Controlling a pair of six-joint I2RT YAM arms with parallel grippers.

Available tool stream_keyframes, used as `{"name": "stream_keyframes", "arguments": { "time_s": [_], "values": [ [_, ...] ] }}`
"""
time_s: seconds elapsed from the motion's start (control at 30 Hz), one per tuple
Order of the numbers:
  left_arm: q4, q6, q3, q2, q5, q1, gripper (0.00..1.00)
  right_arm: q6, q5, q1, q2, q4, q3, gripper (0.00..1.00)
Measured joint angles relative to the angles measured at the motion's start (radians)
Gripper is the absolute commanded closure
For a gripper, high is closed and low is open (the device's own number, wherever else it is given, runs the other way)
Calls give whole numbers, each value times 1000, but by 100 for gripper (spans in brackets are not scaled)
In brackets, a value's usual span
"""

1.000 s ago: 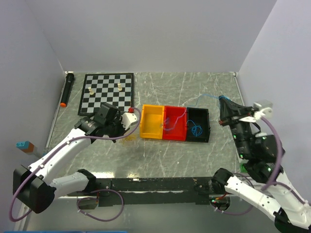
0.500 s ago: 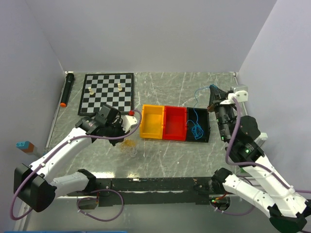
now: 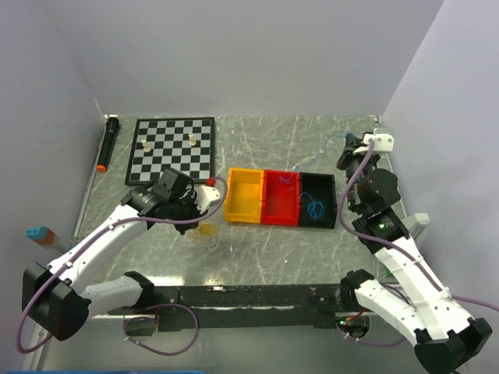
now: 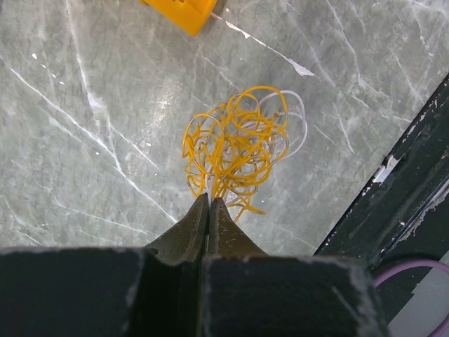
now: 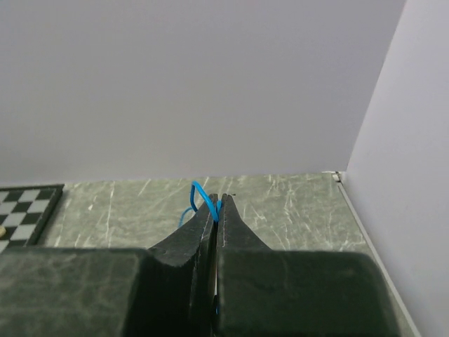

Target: Untangle the cables

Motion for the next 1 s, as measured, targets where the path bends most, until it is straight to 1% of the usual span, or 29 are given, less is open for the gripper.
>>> {"name": "stream_keyframes", "arguments": {
  "time_s": [0.3,0.63,0.83,1.0],
  "values": [
    [-2,0,0,0,-3,0,99,90,-79,-68,0,-17,42,100],
    [-2,0,0,0,-11,-2,99,119,-134,-122,-8,-22,153,100],
    [-2,-1,0,0,-11,-8,99,127,-144,-132,-10,-23,152,100],
    [-2,-1,0,0,-11,-14,99,149,-147,-140,-10,-23,119,100]
  ]
}}
